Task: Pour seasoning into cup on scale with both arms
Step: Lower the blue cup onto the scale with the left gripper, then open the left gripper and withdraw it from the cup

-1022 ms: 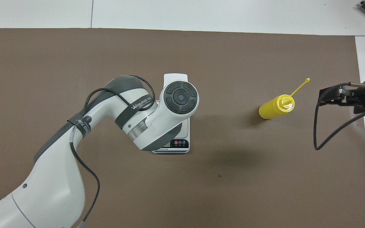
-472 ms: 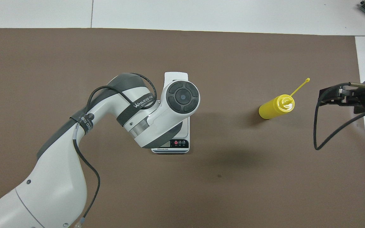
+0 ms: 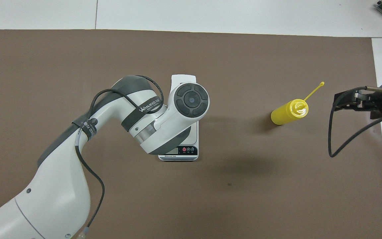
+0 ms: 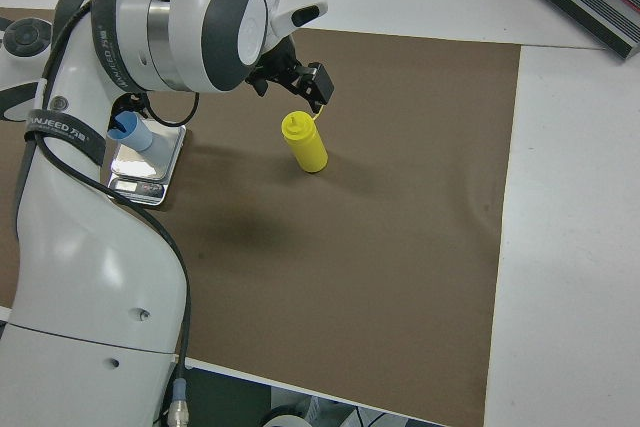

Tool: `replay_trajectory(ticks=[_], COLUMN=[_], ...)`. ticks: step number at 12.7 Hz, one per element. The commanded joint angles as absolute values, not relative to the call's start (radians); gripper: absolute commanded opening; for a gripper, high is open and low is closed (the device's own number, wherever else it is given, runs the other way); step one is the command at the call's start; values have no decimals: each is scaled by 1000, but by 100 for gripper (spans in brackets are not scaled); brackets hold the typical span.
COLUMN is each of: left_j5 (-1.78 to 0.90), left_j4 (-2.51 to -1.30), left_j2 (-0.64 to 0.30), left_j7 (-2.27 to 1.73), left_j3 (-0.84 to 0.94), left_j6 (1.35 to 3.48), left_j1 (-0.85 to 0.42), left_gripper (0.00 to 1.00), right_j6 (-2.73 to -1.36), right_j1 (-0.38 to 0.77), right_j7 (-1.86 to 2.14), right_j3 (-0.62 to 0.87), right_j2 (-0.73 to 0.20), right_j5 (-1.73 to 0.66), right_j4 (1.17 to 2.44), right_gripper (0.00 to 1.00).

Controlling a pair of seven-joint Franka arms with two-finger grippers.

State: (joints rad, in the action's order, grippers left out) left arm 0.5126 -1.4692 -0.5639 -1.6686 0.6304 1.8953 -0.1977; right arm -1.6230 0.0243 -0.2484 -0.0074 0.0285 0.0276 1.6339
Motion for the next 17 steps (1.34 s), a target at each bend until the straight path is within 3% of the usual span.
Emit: replay_trajectory(ticks=[1, 7, 12, 14, 17], left_j5=[537, 373, 229, 183, 26], left_j4=[-1312, -1152, -1097, -1097, -1117], left_j2=[-614, -511, -425, -379, -287], left_j7=[-1666, -1290, -819, -613, -291], left_j3=[635, 686, 657, 527, 187], left_j6=[1764, 1430, 1319, 1275, 1244], left_j1=[-224, -100, 128, 130, 33], left_gripper=[59, 66, 66, 66, 66], right_j6=[-1617, -1626, -1629, -1655, -1785], right_j1=[15, 15, 15, 15, -27], right_j7=[-253, -253, -245, -165, 35], right_j3=[-2, -2, 0, 0, -2], right_j2=[35, 35, 35, 38, 77], right_j5=[29, 29, 29, 29, -24], right_j4=[1643, 1641, 1644, 1661, 1764], right_gripper=[100, 100, 100, 100, 100])
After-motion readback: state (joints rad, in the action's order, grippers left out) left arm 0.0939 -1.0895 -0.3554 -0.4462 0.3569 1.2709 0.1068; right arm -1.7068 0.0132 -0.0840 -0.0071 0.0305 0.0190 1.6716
